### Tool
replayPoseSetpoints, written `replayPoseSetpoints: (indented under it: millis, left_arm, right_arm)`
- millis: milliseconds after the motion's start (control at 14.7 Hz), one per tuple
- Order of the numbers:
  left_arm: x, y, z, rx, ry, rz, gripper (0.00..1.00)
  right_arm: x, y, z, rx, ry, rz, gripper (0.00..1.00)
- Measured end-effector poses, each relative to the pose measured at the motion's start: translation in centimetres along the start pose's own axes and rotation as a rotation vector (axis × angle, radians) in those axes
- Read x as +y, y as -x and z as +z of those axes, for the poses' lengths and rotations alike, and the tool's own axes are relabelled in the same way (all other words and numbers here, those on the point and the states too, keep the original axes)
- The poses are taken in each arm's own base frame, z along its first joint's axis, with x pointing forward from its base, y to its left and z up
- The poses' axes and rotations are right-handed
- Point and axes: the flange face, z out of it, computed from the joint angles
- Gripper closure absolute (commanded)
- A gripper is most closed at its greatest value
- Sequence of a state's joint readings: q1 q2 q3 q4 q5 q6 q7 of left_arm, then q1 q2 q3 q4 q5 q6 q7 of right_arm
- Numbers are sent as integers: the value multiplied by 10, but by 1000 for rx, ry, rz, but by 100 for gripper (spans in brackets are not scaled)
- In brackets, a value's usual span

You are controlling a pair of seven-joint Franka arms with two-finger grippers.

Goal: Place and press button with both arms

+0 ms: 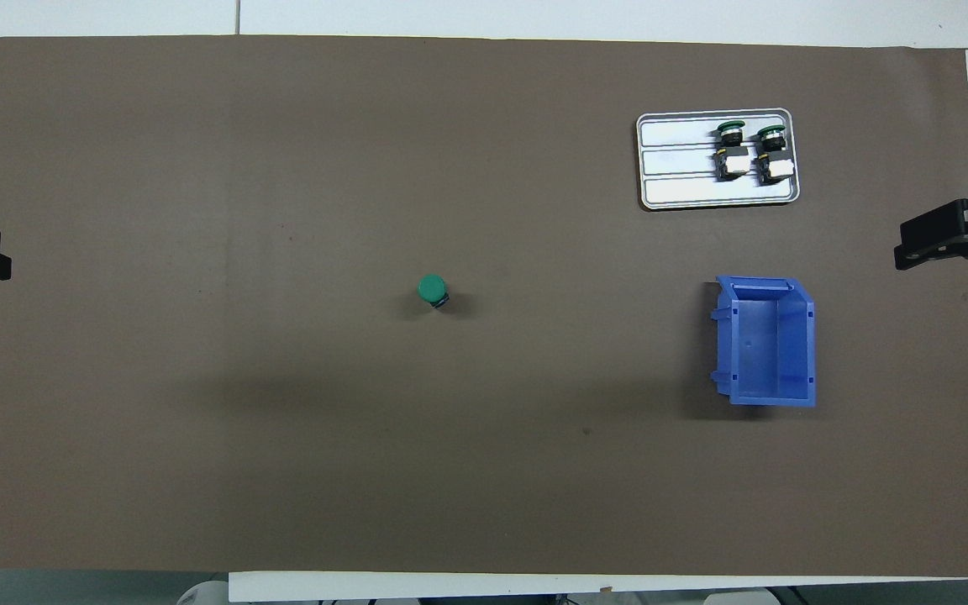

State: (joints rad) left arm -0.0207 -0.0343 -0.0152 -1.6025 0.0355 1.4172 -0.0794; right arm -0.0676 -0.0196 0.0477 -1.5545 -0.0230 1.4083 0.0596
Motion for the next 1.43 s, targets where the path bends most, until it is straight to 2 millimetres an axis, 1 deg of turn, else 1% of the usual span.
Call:
replayPoseSetpoints:
  millis: [204,750,886,954,1022,1090,1158,1227,1295,1431]
  left_arm:
    - [-1,3,-4,9,-2,-2,0]
    - [-1,4,-5,12,-2,-2,0]
    - [-1,4,-6,12,-2,-2,0]
    - [-1,4,-6,13,-2,-2,0]
    - [-1,4,-6,13,-2,-2,0]
    - [-1,4,-6,13,-2,-2,0]
    - [-1,4,-6,13,-2,-2,0]
    - [-1,4,-6,13,-2,-1,0]
    - [0,4,-6,13,-2,0,0]
    - [2,5,-6,13,-3,4,0]
  right_arm:
    - [0,0,0,0,0,0,1]
    - [0,0,0,-3,0,-2,0]
    - [-7,4,1,-21,-11,-53,0]
    - [-19,4,-1,-8,-41,-99,1]
    - [-40,3,-4,21,-73,-138,0]
    - [-67,3,-6,46,-94,-174,1]
    - [-99,2,-4,63,-109,-185,0]
    - [-137,1,-1,83,-128,-175,1]
    - [-181,0,5,98,-147,-160,1]
    - [-279,1,23,131,-176,-162,1]
